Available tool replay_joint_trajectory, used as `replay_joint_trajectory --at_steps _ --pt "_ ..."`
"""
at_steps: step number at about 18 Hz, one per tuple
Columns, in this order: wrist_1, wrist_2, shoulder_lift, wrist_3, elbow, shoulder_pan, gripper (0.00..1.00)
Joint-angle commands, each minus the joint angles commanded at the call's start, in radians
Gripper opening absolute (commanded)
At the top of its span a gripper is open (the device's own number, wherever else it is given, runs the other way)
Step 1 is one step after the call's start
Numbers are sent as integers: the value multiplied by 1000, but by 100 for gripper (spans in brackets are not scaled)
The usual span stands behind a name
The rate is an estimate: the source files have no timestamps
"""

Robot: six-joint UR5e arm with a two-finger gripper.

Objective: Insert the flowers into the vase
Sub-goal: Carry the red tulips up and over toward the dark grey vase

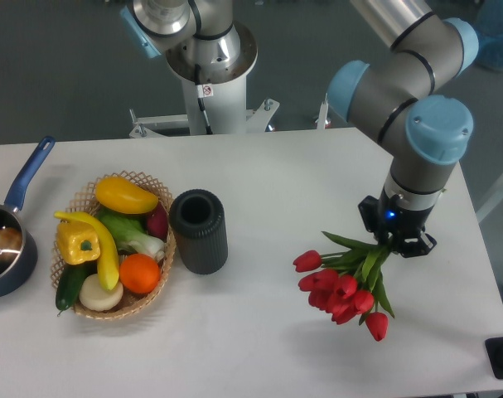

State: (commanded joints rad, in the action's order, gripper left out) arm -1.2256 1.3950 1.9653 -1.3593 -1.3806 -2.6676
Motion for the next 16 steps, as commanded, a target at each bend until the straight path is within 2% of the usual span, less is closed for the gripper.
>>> replay_joint_trajectory --at_steps 2,5,7,9,12,16 --pt "0 -112 -51 66 -15 0 0" --pt "9 -232 -97 196 -35 9 0" --pt "11 -312 -118 212 -57 20 0" --pt "35 -411 -158 212 -113 15 0" --pt "101 -597 -218 204 -219 -9 0" --pt "115 -810 -256 203 -293 -47 0"
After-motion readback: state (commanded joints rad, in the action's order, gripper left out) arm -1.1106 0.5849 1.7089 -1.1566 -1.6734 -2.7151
